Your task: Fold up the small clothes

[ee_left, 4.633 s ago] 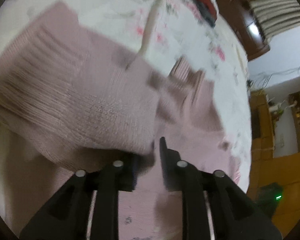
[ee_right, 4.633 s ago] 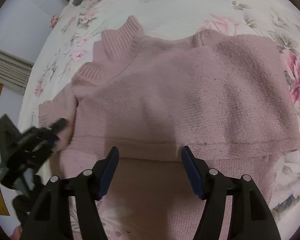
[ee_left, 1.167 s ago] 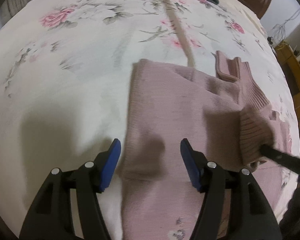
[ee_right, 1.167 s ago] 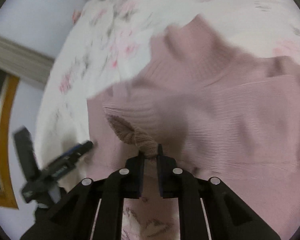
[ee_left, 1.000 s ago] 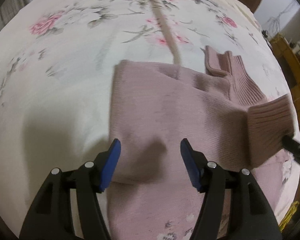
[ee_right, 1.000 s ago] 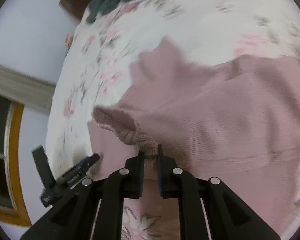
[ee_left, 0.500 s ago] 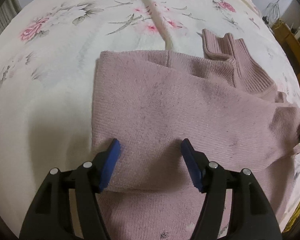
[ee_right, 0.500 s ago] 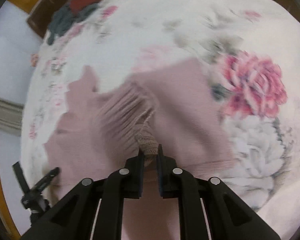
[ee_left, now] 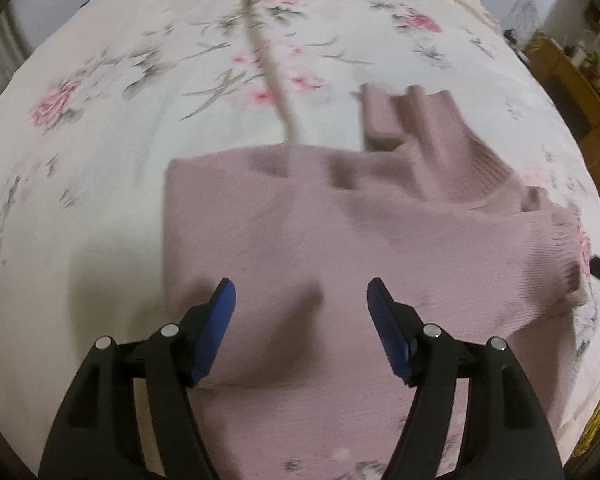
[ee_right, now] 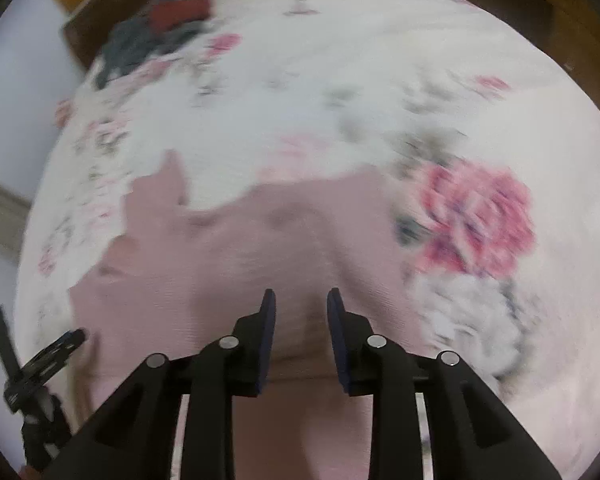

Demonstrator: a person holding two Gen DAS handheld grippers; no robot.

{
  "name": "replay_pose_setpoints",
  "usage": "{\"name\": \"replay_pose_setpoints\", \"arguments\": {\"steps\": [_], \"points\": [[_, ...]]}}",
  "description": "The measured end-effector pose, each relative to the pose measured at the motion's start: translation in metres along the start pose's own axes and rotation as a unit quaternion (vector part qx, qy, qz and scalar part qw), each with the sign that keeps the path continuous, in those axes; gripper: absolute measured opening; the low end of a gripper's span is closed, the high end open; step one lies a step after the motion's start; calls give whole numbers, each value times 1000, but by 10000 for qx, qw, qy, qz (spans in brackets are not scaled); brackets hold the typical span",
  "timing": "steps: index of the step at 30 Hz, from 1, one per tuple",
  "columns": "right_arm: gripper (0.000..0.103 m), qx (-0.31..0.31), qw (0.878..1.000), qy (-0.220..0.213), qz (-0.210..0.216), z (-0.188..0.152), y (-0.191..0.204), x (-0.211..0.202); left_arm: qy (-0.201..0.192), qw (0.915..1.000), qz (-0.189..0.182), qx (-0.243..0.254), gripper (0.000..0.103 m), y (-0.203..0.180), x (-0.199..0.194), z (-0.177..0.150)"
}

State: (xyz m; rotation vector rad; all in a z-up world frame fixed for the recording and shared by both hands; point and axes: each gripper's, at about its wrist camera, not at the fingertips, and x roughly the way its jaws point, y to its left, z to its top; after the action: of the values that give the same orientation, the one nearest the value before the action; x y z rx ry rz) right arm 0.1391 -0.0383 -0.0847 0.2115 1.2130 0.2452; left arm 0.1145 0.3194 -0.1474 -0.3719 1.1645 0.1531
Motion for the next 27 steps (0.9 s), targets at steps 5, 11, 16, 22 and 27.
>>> {"name": "replay_pose_setpoints", "arguments": {"steps": [5, 11, 16, 22, 27], "points": [[28, -398, 9986, 274, 213, 1, 26, 24, 100, 9999, 43, 14, 68, -4, 14, 1], [27, -144, 9966, 786, 197, -10, 7, 61, 378, 9991, 196, -19, 68, 11, 37, -7], [26, -105, 9957, 878, 290, -12, 0, 69, 348, 9992, 193, 19, 71, 12, 41, -10], [41, -410, 9947, 911, 256, 9, 25, 56, 237, 9995, -136, -182, 71, 16, 17, 11], [49, -695, 9906, 830, 836, 61, 63, 63, 101, 9987, -462, -198, 75, 14, 13, 71]]}}
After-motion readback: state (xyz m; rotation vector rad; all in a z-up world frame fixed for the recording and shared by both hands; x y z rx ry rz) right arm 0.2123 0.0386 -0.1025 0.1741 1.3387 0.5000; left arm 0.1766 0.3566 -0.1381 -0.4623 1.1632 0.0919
